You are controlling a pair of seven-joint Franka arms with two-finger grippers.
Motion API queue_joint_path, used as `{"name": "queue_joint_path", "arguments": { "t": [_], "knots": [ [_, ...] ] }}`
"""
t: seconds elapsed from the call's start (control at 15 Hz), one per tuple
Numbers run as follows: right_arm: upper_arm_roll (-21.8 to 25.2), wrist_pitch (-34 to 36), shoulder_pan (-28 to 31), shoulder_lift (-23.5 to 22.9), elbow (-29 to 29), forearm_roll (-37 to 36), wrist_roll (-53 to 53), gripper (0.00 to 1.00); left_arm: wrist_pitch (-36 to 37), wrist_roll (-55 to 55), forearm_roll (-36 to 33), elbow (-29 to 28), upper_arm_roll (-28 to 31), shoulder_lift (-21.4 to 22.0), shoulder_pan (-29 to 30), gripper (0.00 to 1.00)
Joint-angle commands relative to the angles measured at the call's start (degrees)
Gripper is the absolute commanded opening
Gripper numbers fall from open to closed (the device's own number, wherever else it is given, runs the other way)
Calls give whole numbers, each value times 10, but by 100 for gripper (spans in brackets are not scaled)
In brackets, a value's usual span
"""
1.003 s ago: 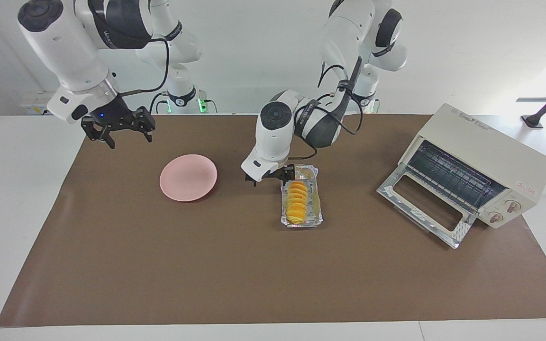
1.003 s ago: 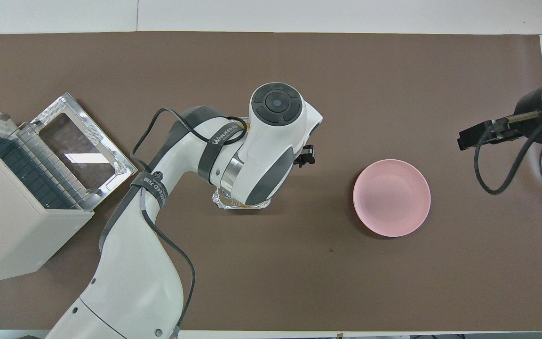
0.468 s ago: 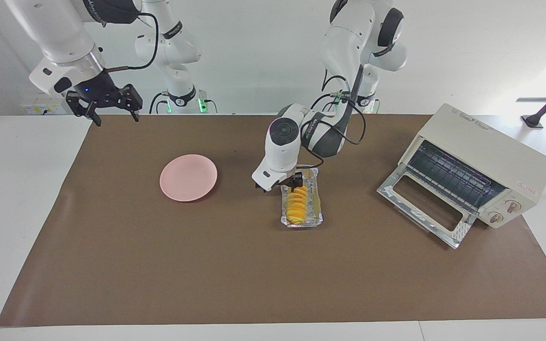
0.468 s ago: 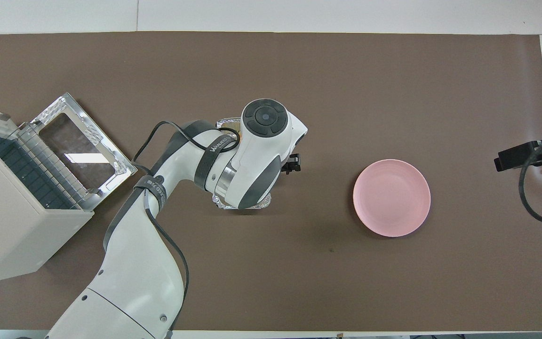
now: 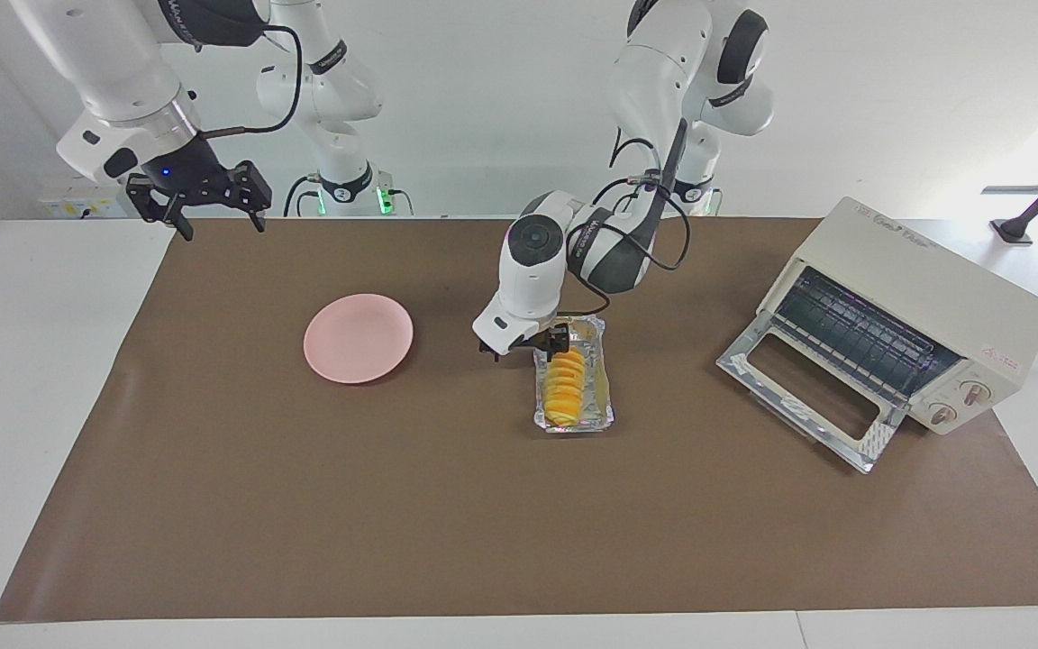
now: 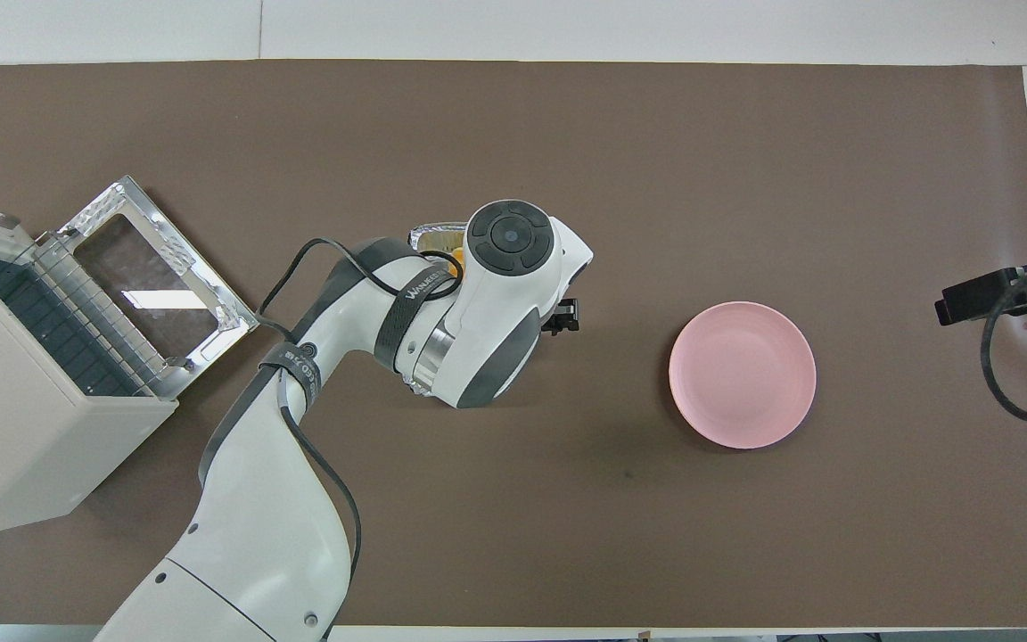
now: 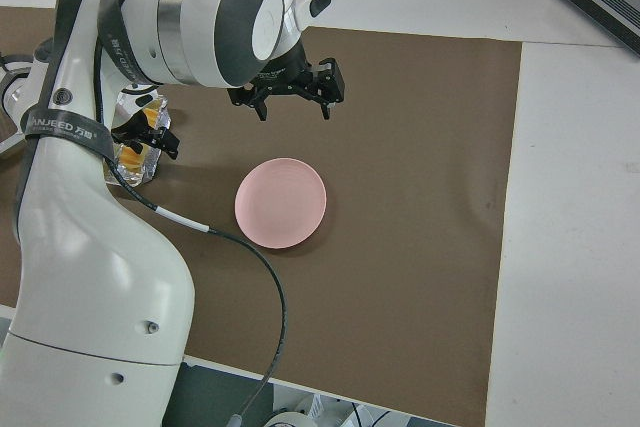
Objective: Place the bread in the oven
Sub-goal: 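Carry the foil tray with the left gripper to the oven opening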
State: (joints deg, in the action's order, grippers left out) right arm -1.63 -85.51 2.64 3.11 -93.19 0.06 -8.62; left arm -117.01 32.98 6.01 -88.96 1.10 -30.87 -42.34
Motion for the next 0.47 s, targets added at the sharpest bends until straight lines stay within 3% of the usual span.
{"name": "queue_joint_path", "arguments": {
  "t": [0.0,0.33,0.4],
  "knots": [
    [-8,-6,13,10,-11,-4,-6,100,-23,-7,-1,-28,7,16,-6,93],
    [-8,0,11,11,-13,-5,-8,100,-25,-6,-6,-30,7,12,-6,59],
    [-8,0,11,11,-13,-5,-8,100,-23,-6,-7,-31,8,11,-6,48]
  ]
}}
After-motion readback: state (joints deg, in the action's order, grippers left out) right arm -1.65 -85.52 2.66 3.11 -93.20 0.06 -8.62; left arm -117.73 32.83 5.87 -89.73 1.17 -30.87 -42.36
